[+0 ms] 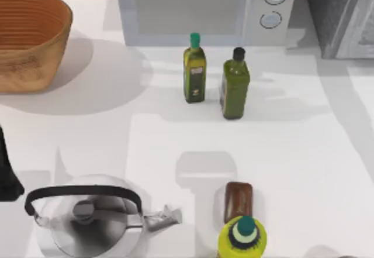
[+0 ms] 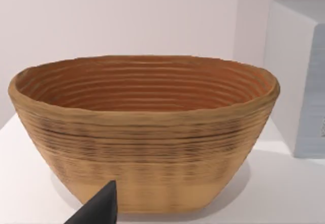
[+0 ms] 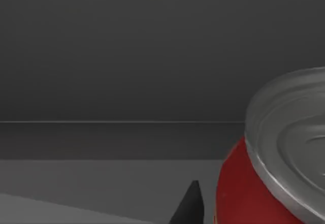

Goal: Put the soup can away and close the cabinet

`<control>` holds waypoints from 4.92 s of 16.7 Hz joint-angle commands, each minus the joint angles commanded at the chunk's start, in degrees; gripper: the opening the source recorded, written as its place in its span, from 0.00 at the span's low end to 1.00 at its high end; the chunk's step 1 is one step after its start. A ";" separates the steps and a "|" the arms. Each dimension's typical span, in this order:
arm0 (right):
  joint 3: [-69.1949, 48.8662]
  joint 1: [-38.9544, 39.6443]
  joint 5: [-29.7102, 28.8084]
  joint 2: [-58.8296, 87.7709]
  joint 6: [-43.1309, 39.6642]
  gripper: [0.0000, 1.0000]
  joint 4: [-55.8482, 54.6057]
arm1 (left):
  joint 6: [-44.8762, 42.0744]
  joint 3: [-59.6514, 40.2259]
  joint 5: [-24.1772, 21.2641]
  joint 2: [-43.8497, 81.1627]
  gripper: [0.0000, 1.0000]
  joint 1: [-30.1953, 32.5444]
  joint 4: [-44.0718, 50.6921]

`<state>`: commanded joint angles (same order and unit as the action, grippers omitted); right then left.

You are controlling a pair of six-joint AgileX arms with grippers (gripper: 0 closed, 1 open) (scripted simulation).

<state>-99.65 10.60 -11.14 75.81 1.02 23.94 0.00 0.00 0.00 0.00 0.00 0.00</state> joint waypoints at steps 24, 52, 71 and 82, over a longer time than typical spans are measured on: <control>-52.99 -3.89 4.00 38.77 0.01 0.00 13.03 | 0.00 0.00 0.00 0.00 1.00 0.00 0.00; -59.17 -5.01 4.15 44.04 0.00 1.00 15.11 | 0.00 0.00 0.00 0.00 1.00 0.00 0.00; 9.81 -5.90 12.07 -13.09 -3.21 1.00 -7.35 | 0.00 0.00 0.00 0.00 1.00 0.00 0.00; 84.71 -9.20 12.69 -64.56 -2.04 1.00 -21.63 | 0.00 0.00 0.00 0.00 1.00 0.00 0.00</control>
<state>-14.95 1.40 1.56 11.25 -1.02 2.31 0.00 0.00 0.00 0.00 0.00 0.00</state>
